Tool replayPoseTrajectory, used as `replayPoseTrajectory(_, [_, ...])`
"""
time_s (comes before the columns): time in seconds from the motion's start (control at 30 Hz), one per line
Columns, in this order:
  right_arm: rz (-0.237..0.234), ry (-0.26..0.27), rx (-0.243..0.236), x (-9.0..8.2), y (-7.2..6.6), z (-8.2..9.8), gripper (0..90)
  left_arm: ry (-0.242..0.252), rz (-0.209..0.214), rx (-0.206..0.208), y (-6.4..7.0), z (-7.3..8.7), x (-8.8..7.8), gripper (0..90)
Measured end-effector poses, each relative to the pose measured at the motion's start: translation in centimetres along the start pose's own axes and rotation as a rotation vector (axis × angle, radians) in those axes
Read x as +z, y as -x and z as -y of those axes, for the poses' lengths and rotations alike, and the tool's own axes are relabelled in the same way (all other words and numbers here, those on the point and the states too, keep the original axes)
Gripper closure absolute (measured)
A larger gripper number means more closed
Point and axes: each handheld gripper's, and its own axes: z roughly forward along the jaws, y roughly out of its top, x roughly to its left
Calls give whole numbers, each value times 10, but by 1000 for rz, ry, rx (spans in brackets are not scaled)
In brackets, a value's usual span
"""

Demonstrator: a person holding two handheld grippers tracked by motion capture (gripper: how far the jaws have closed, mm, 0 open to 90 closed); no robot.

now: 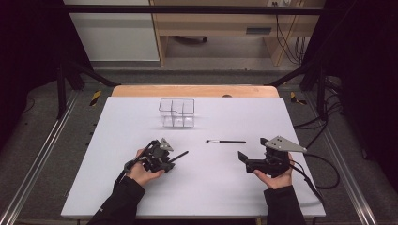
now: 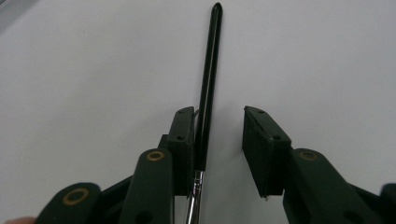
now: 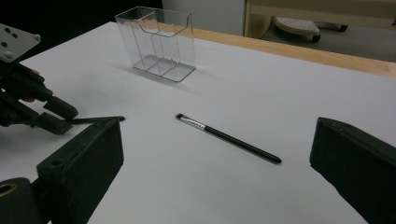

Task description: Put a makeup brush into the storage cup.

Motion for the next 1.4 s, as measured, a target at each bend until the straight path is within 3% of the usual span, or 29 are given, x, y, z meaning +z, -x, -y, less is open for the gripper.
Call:
replayPoseTrajectory(0.33, [0,-2,0,0,0,0,33,-20,-7,-23,1,0,0,806])
replayPoseTrajectory(0.47, [0,-3,-1,1,0,0,33,-23,-11,-37,1,0,0,826])
replayPoseTrajectory(0.67, [-1,-3,-1,1,0,0,33,-27,-25,-53,3,0,0,828])
replayPoseTrajectory(0.9, [-1,-4,-2,1,0,0,33,-33,-17,-37,-1,-6,-3,782])
replayPoseTrajectory(1.17, [-4,-2,-2,-1,1,-1,32,-125,6,12,-1,-14,0,750])
replayPoseTrajectory(1.4, [-8,-6,-2,-1,1,-1,31,-151,21,19,-1,-13,0,746])
